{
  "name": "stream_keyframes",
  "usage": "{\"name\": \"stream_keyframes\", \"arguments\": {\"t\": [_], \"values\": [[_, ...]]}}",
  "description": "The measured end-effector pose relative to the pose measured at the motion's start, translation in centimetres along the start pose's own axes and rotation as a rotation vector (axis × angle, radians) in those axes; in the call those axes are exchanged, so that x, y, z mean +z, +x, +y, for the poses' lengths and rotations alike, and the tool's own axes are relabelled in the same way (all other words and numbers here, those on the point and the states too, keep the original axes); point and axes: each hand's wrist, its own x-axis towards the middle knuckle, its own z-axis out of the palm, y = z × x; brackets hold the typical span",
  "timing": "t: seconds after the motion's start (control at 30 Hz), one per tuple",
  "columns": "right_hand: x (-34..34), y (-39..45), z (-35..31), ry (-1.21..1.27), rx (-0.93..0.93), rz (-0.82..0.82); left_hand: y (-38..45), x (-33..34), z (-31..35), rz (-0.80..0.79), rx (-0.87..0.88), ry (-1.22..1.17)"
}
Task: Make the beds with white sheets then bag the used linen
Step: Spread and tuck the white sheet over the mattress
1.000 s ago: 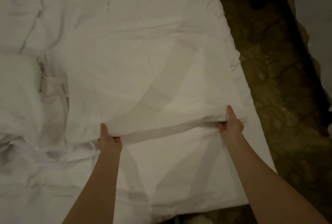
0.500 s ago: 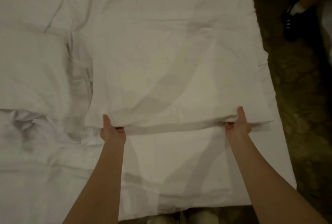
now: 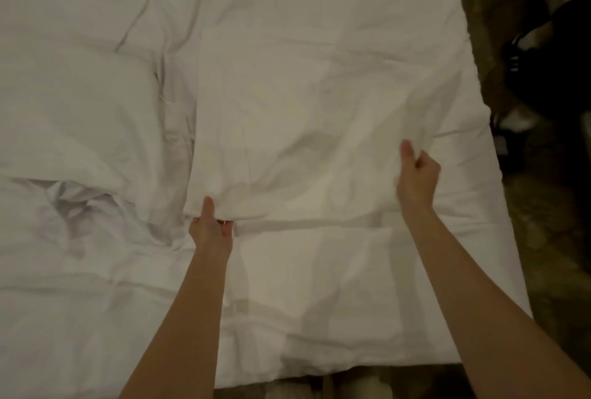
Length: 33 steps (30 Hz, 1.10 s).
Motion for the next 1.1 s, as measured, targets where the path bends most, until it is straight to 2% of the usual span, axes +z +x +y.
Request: {"name": "stream_keyframes", "arguments": {"t": [0.3,0.43,0.57,0.7,0.87,0.97,1.1], "values": [[11.9,-10.8,-0.4,-0.386,-0.325,-0.622,-0.2,-0.9,1.4,-0.159,-0.08,0.015],[16.2,-15.3,0.0,-0.45,-0.447,-0.822,0.2,-1.9,2.3,-0.223,-0.117,0.15],[19.3,-17.9,0.6,-0.445,-0.459,-0.919,1.0,-3.1,3.5,-0.274,-0.135,0.196],[20.4,-18.3,2.7,-0.678,-0.435,-1.028,2.1,-4.6,4.8,-0.295,-0.2,0.07],[20.2,-18.4,4.0,-0.847,-0.526,-1.09,3.1,-6.3,5.3,-0.338,-0.227,0.123],[19.8,-18.1,4.4,-0.826,-0.549,-1.068,3.3,-6.1,5.8,-0.303,-0.234,0.154],[18.7,-18.4,4.4,-0.681,-0.471,-1.012,3.3,-5.6,6.1,-0.18,-0.116,0.236]]}}
